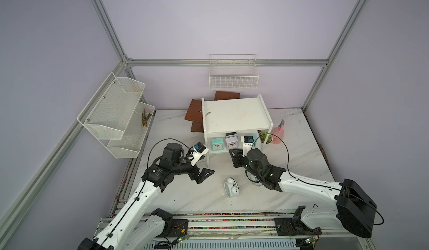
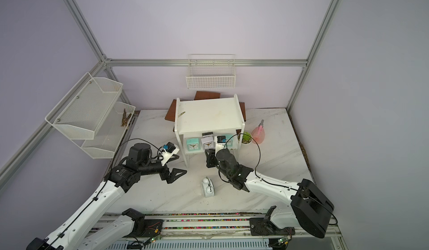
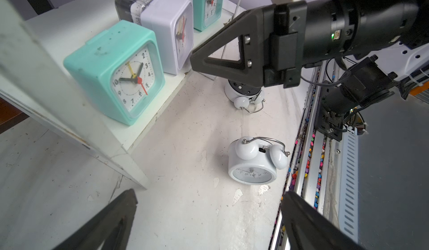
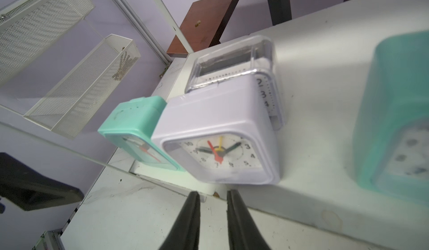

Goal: Place the alarm clocks on the shelf by style
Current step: Place the alarm on the shelf, then pick up the alarm from the center of the board.

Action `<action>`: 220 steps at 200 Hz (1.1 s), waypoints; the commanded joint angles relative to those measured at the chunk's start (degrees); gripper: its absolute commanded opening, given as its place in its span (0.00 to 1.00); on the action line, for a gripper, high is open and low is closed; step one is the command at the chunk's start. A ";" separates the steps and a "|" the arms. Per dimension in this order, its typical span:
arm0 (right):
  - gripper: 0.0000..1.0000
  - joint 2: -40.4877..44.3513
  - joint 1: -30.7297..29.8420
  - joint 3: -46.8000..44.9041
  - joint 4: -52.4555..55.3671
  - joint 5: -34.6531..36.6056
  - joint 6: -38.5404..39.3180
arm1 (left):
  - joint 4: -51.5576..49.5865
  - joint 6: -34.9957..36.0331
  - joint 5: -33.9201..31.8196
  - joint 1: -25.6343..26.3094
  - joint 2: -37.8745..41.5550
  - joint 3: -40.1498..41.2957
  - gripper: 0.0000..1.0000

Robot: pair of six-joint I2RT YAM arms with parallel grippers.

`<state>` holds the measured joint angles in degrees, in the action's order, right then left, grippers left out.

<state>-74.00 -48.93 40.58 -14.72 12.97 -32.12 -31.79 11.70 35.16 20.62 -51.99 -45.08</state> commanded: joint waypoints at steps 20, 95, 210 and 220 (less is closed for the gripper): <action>0.33 7.69 -2.47 -2.13 13.78 -0.45 -0.47 | 1.03 2.48 2.50 -0.39 0.39 0.47 1.00; 0.95 9.69 -13.83 0.81 38.77 -0.99 -6.12 | 0.94 3.90 4.57 -0.38 0.86 0.77 1.00; 0.87 -0.37 -18.54 -1.76 31.39 -0.36 -8.82 | 0.32 4.20 3.85 -0.40 1.63 0.90 1.00; 0.84 -1.30 -18.77 -1.26 31.72 0.36 -8.89 | 0.32 4.20 3.78 -0.34 1.67 0.93 1.00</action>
<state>-73.65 -66.89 38.17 18.33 11.05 -40.38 -32.10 14.63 38.15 20.62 -51.03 -45.08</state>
